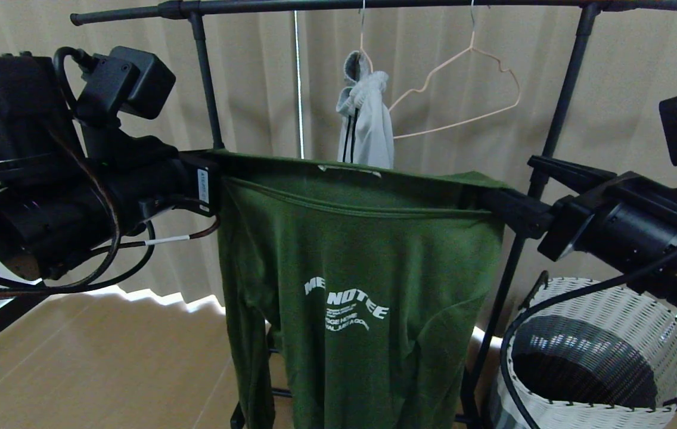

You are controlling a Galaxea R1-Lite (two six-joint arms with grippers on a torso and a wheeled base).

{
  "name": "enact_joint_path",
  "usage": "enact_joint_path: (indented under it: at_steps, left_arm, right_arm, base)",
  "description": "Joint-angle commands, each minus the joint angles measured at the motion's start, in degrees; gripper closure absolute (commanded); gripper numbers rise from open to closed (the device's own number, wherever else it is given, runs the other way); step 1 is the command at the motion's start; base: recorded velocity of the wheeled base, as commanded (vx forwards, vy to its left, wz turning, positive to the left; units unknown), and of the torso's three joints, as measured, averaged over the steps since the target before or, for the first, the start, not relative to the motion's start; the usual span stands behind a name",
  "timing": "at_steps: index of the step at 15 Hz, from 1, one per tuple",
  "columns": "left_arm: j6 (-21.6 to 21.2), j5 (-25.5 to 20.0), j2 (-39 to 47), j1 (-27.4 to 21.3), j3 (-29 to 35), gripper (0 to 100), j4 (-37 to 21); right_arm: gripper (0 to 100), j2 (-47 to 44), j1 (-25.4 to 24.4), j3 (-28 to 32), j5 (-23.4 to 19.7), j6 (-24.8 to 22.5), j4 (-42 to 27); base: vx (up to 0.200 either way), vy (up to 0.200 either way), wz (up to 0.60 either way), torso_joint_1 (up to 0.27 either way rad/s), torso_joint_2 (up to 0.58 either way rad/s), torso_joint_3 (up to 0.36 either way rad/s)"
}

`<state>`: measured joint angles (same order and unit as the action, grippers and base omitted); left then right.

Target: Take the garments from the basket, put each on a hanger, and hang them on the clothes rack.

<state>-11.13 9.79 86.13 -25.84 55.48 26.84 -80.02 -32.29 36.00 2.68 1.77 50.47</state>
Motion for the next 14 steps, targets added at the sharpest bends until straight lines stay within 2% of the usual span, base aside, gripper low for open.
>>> enact_joint_path:
  at_steps: [1, 2, 11, 14]
  left_arm:
    - [0.06, 0.41, 0.01, 0.00, -0.46, 100, 0.49]
    - [0.06, 0.49, 0.01, 0.00, -0.99, 100, 1.54]
    - [0.06, 0.67, -0.35, 0.36, -2.22, 100, 2.25]
    - [0.06, 1.11, -0.87, 0.53, -4.24, 100, 2.34]
  right_arm:
    - [0, 2.32, -0.67, -2.16, -3.65, -0.10, 0.07]
    - [0, 2.50, -0.67, -2.16, -5.14, -0.19, 0.07]
    - [0, 3.47, -0.31, -3.22, -4.79, -0.63, -0.02]
    - [0, 5.22, -0.31, -5.41, -4.97, -0.63, -0.02]
  base:
    - [0.000, 0.000, 0.00, 0.000, 0.00, 0.000]
    - [0.000, 0.000, 0.00, 0.000, 0.00, 0.000]
    - [0.000, 0.000, 0.00, 0.000, 0.00, 0.000]
    - [0.000, 0.000, 0.00, 0.000, 0.00, 0.000]
